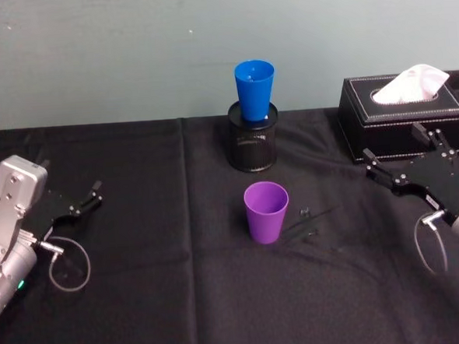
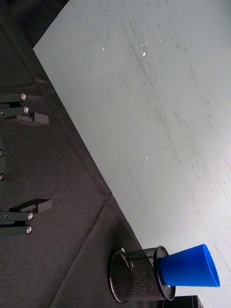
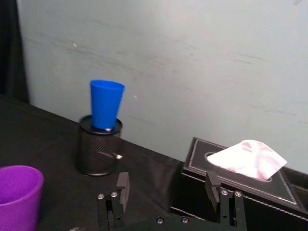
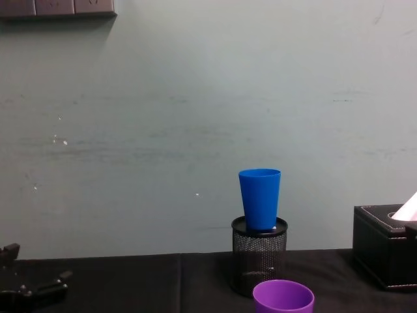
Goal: Pick up one cup with a gripper and tap it against the other cup.
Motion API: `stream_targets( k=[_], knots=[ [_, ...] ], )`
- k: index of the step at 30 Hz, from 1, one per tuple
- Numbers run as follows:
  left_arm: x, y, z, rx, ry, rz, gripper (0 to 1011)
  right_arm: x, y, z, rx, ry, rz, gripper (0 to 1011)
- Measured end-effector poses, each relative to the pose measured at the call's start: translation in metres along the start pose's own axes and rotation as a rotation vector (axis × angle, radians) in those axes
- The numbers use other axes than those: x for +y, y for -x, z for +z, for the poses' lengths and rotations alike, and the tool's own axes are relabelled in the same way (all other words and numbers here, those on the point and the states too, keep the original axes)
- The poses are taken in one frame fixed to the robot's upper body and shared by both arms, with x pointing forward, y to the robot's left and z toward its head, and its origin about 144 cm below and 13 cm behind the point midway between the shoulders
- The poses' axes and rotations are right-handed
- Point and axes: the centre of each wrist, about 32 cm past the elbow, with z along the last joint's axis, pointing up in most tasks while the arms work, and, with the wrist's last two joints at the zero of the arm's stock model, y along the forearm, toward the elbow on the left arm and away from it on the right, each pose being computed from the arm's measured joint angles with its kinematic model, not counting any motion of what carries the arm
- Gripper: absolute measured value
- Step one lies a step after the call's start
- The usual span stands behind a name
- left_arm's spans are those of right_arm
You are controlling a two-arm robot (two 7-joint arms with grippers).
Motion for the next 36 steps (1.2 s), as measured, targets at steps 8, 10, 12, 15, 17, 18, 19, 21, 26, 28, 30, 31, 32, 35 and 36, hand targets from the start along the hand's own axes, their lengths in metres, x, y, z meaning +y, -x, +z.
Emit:
stream_targets(
  k=[8,10,12,15,17,18,19,21,26,28,30,31,32,35,36],
  knots=[
    [0.000,0.000,0.000,0.000,0.000,0.000,1000,-0.028,0.002,0.002,0.102,0.015,0.146,1002],
    [0.000,0.000,0.000,0.000,0.000,0.000,1000,-0.032,0.004,0.001,0.114,0.021,0.178,1002],
    [0.000,0.000,0.000,0.000,0.000,0.000,1000,-0.038,0.011,-0.003,0.133,0.026,0.241,1002],
    [0.000,0.000,0.000,0.000,0.000,0.000,1000,-0.040,0.018,-0.007,0.145,0.026,0.285,1002],
    [0.000,0.000,0.000,0.000,0.000,0.000,1000,-0.040,0.026,-0.010,0.158,0.027,0.323,1002],
    [0.000,0.000,0.000,0.000,0.000,0.000,1000,-0.040,0.028,-0.012,0.161,0.028,0.333,1002],
    [0.000,0.000,0.000,0.000,0.000,0.000,1000,-0.040,0.031,-0.013,0.164,0.029,0.343,1002],
    [0.000,0.000,0.000,0.000,0.000,0.000,1000,-0.037,0.037,-0.016,0.169,0.031,0.363,1002],
    [0.000,0.000,0.000,0.000,0.000,0.000,1000,-0.026,0.051,-0.023,0.170,0.039,0.394,1002],
    [0.000,0.000,0.000,0.000,0.000,0.000,1000,-0.023,0.054,-0.025,0.167,0.042,0.400,1002],
    [0.000,0.000,0.000,0.000,0.000,0.000,1000,-0.018,0.057,-0.027,0.161,0.048,0.407,1002],
    [0.000,0.000,0.000,0.000,0.000,0.000,1000,-0.015,0.058,-0.028,0.159,0.049,0.408,1002],
    [0.000,0.000,0.000,0.000,0.000,0.000,1000,-0.013,0.059,-0.029,0.157,0.050,0.409,1002],
    [0.000,0.000,0.000,0.000,0.000,0.000,1000,-0.005,0.062,-0.031,0.153,0.053,0.407,1002],
    [0.000,0.000,0.000,0.000,0.000,0.000,1000,0.000,0.063,-0.032,0.151,0.053,0.405,1002]
  ],
)
